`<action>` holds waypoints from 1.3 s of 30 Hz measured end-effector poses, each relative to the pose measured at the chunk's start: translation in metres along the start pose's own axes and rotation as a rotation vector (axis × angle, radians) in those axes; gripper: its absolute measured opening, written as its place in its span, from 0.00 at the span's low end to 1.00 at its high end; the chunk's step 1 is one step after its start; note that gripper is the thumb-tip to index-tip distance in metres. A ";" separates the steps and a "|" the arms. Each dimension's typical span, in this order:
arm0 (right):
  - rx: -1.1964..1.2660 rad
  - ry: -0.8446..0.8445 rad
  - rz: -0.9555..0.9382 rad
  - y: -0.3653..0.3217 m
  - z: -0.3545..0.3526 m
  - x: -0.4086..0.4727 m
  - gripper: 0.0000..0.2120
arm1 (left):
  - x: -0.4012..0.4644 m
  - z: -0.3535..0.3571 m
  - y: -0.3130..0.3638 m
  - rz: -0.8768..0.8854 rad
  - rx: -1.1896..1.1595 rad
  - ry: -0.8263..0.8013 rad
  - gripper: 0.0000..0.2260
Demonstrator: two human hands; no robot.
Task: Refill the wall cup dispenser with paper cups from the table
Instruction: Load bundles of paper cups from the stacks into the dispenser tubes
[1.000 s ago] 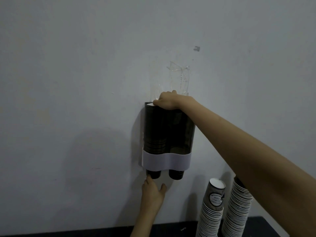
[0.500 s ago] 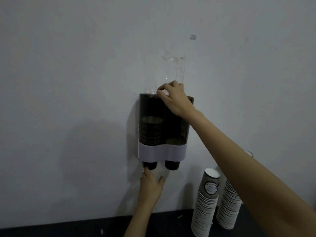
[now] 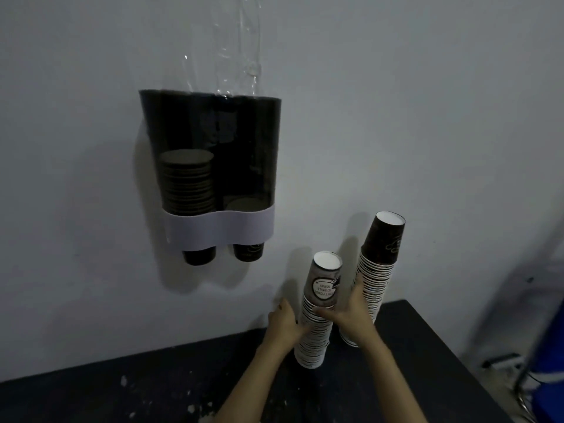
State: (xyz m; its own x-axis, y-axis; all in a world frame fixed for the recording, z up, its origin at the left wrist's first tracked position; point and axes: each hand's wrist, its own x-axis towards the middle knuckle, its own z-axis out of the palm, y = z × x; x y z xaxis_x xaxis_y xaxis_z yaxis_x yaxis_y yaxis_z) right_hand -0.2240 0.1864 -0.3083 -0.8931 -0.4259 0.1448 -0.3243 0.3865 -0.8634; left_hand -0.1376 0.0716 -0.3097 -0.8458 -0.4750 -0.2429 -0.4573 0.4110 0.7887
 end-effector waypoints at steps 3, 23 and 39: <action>0.090 -0.058 -0.025 0.012 0.012 0.009 0.39 | 0.017 0.010 0.001 -0.007 -0.165 -0.040 0.35; 0.188 0.099 -0.094 -0.042 -0.018 0.029 0.30 | 0.043 0.017 -0.003 0.114 -0.076 0.065 0.48; 0.213 -0.056 -0.253 -0.136 -0.072 -0.031 0.35 | -0.083 -0.078 0.111 0.414 -1.074 0.286 0.22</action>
State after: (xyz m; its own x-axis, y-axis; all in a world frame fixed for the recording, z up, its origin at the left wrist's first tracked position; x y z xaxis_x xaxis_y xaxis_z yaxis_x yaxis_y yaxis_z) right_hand -0.1751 0.2062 -0.1606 -0.7720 -0.5330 0.3463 -0.4564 0.0857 -0.8857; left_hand -0.0962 0.0960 -0.1581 -0.7207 -0.6722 0.1698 0.4168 -0.2244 0.8809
